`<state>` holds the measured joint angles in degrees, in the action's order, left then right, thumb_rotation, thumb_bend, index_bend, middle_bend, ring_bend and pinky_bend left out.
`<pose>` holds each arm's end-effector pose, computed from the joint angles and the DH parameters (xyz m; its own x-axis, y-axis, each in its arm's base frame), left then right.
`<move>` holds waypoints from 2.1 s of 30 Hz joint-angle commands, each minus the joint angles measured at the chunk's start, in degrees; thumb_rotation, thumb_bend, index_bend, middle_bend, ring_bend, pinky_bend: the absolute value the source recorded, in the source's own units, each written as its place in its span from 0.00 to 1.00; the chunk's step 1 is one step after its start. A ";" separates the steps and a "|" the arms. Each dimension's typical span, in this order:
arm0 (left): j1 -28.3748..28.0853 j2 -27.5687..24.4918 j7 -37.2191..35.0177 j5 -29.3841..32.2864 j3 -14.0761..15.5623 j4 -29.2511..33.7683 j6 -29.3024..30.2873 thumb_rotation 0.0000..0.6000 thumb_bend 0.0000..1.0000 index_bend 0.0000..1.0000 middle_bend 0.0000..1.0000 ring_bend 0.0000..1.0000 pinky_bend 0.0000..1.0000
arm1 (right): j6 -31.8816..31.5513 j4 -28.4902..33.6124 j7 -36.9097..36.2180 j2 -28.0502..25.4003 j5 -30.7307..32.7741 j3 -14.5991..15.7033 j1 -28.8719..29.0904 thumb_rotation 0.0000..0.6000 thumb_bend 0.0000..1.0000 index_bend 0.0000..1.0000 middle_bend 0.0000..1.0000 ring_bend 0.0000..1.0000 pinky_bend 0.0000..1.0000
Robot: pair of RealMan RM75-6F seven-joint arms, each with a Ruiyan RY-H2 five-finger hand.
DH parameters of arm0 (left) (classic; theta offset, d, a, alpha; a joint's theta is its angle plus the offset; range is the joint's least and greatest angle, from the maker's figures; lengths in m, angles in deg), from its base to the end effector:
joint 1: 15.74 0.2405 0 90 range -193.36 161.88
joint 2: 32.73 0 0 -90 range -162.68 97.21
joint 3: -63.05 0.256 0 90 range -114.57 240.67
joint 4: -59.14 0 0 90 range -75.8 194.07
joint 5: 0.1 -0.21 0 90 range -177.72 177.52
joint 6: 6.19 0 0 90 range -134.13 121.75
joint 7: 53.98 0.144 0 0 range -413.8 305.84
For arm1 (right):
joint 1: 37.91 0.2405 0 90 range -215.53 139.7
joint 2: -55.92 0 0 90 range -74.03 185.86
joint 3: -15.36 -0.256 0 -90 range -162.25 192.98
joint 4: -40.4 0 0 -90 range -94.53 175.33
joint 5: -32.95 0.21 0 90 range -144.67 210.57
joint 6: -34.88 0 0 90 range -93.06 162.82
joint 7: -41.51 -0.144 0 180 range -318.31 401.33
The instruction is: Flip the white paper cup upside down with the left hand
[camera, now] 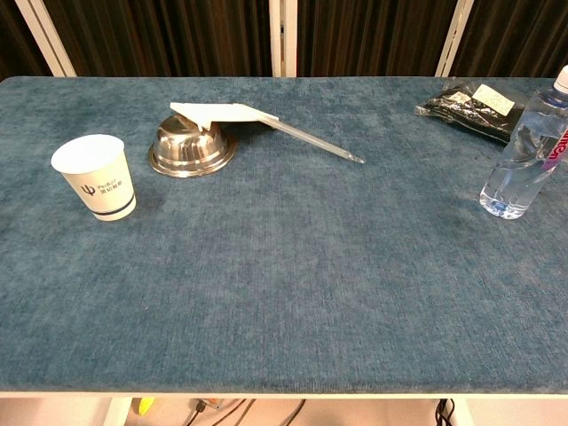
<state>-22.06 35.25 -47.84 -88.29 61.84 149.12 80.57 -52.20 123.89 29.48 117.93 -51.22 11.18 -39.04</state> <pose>-0.3040 0.1828 0.1388 0.4717 -0.0134 0.8816 0.8791 -0.0696 -0.4715 -0.3591 -0.1513 0.1995 0.3787 0.0367 0.9248 -0.9203 0.1207 0.3721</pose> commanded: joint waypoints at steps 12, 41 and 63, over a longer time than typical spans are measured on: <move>-0.65 -0.01 2.39 -1.18 0.19 1.34 -0.89 1.00 0.08 0.07 0.05 0.00 0.08 | 0.09 -2.14 -1.96 0.49 0.51 0.02 -0.32 1.00 0.05 0.00 0.00 0.00 0.00; -19.71 3.03 45.75 7.95 -5.90 23.11 -25.11 1.00 0.08 0.07 0.03 0.00 0.09 | 0.45 0.24 -0.12 -1.38 1.24 -0.93 0.22 1.00 0.06 0.00 0.00 0.00 0.00; -31.29 14.24 75.21 34.24 -4.11 17.29 -19.52 1.00 0.09 0.08 0.04 0.00 0.10 | 2.57 -0.14 -1.55 -1.65 2.02 -1.05 1.10 1.00 0.06 0.00 0.00 0.00 0.00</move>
<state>-52.73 48.99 26.42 -55.27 57.13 166.69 60.19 -49.63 123.75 27.94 116.28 -49.20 10.13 -37.94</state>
